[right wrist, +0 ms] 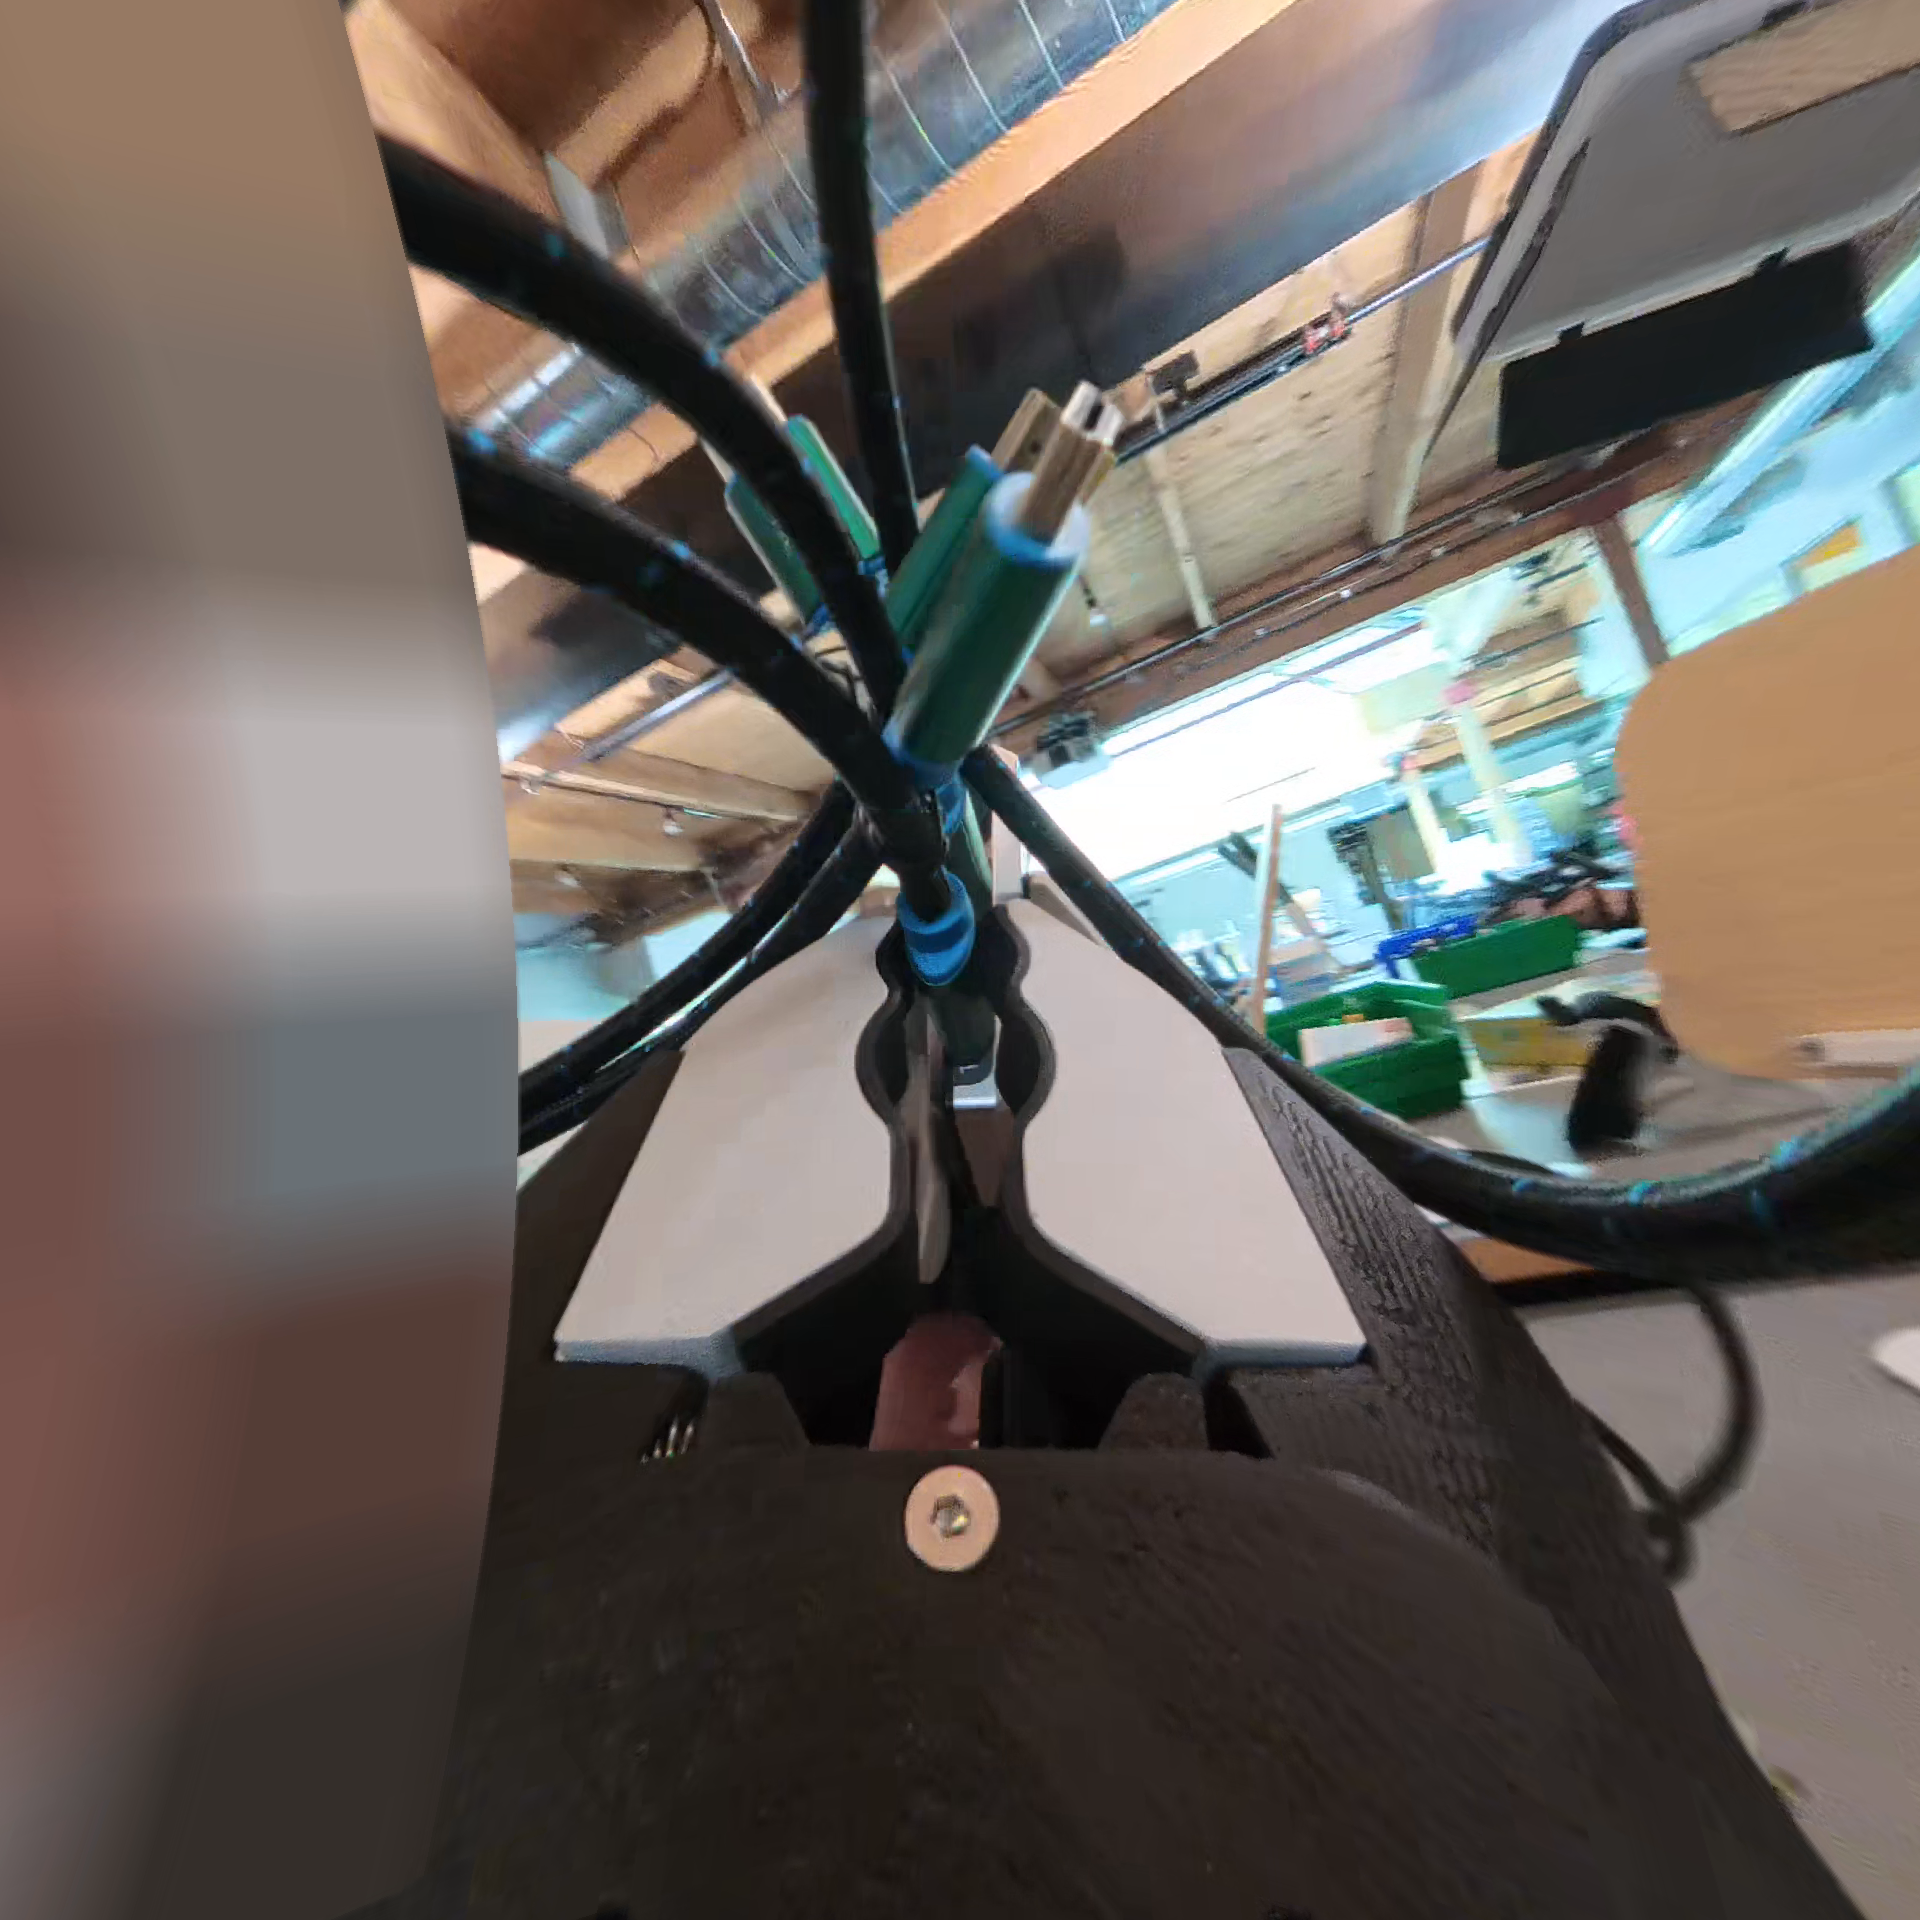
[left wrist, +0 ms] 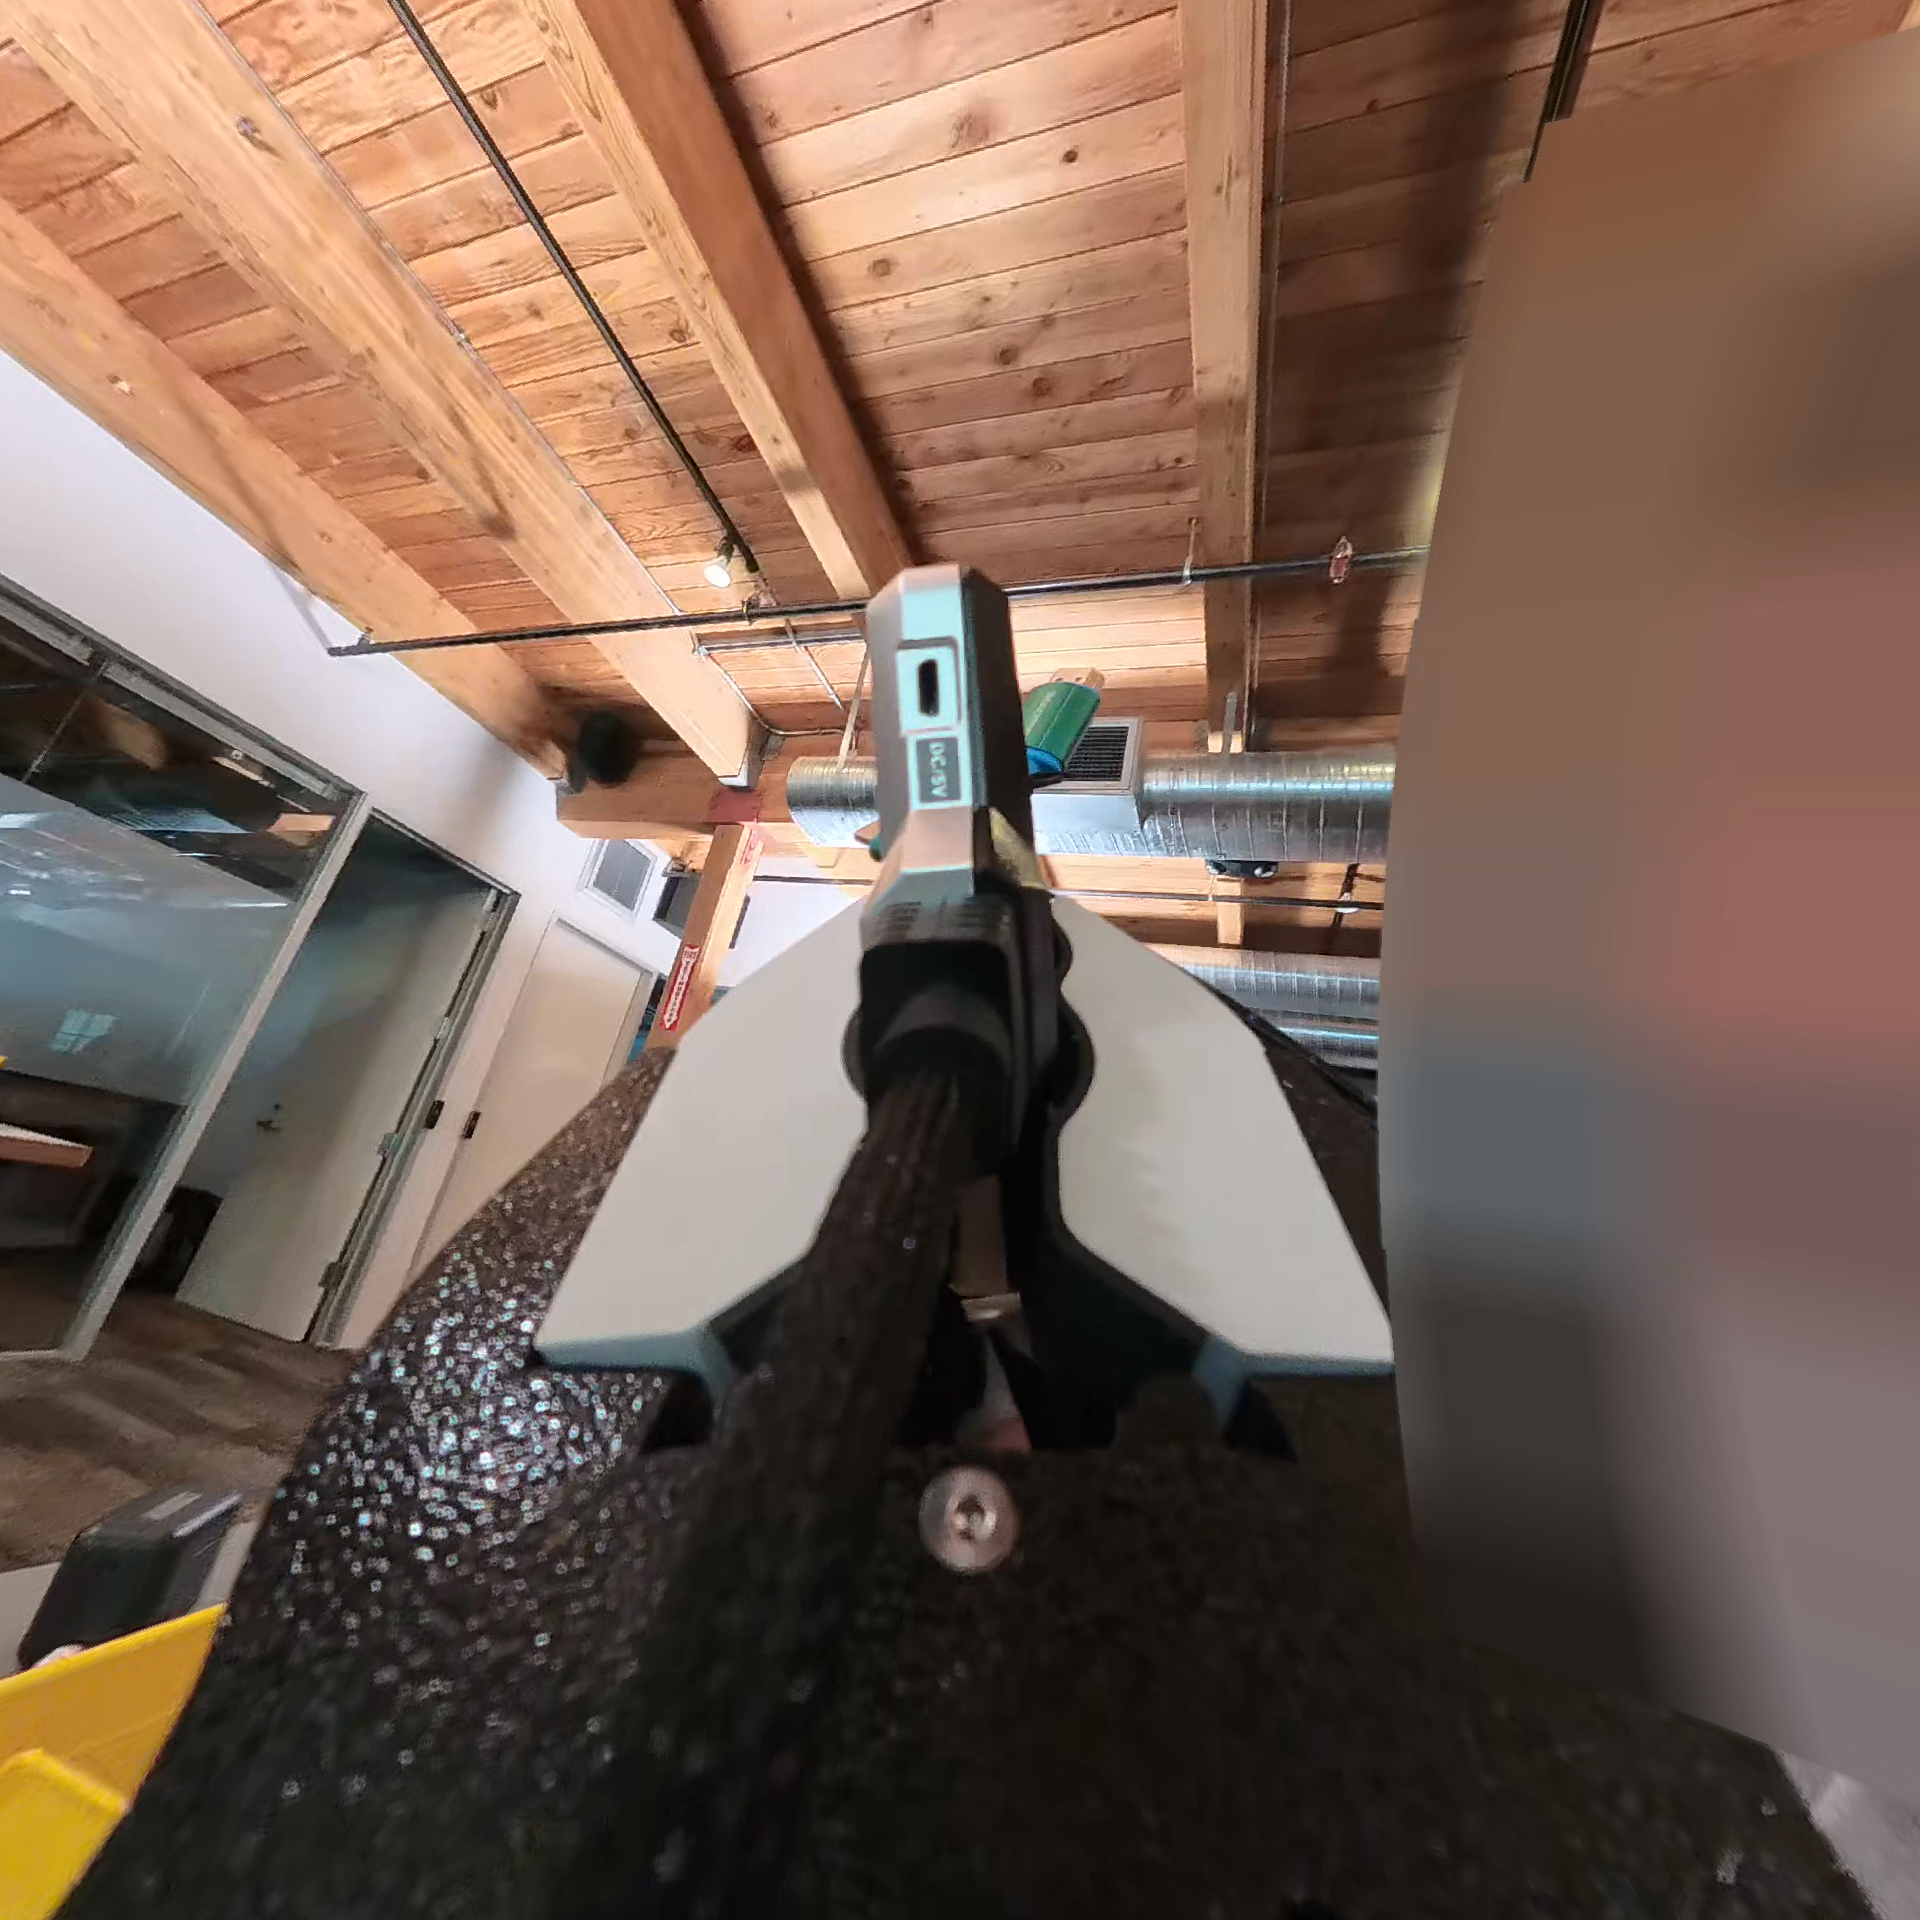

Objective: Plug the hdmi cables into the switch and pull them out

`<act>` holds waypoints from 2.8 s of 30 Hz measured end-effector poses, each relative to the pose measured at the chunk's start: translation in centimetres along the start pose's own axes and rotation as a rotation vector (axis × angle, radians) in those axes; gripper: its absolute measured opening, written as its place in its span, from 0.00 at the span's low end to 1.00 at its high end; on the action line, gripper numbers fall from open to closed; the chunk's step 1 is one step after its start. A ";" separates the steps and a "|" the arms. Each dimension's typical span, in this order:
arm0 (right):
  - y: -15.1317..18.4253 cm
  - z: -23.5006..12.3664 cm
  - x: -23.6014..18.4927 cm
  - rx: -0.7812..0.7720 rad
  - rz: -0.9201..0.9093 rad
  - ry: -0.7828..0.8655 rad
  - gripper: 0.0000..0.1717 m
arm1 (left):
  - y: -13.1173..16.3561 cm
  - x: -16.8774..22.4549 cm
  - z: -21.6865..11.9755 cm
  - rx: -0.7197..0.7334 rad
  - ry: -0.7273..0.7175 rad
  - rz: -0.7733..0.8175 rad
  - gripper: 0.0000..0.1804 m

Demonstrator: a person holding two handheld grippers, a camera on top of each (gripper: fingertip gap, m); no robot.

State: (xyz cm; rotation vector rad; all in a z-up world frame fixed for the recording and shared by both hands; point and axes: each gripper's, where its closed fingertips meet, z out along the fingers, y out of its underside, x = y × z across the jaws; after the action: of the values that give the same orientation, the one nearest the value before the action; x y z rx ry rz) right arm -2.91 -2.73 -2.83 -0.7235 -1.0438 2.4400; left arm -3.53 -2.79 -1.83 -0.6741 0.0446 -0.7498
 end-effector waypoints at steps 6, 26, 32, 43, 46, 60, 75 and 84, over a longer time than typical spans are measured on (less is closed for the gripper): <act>-0.3 -0.1 0.1 -0.045 -0.203 0.113 0.05 | 0.1 0.0 0.3 -0.026 -0.074 0.086 0.13; -0.1 -0.3 -0.2 -0.119 -0.062 0.046 0.06 | 0.4 -0.2 -0.2 -0.050 -0.008 -0.072 0.12; 0.3 -0.6 0.5 -0.259 -0.440 0.209 0.06 | 0.5 -0.1 -0.4 -0.099 -0.012 -0.024 0.15; 0.3 -0.9 1.1 -0.279 -0.412 0.222 0.06 | 0.8 -1.0 -0.7 -0.126 -0.032 -0.074 0.13; 0.1 -0.8 0.0 -0.229 -0.232 0.099 0.06 | 0.7 0.2 -0.5 -0.109 0.032 -0.060 0.12; 0.1 -0.8 0.9 -0.170 -0.035 0.052 0.06 | 0.9 -1.2 -1.1 -0.102 -0.022 -0.125 0.13; -8.7 -8.6 2.6 -0.208 -0.693 0.552 0.06 | -1.5 -4.2 -2.3 -0.138 -0.130 0.014 0.12; -16.6 -24.8 -1.8 -0.463 -0.901 1.230 0.06 | -2.2 -3.5 5.2 -0.309 0.090 0.037 0.13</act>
State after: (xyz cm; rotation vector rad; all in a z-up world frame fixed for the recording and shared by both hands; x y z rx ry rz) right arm 15.63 20.68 -4.49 -1.2561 -0.9994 0.7071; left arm -6.14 1.14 2.85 -0.9301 0.2586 -0.7449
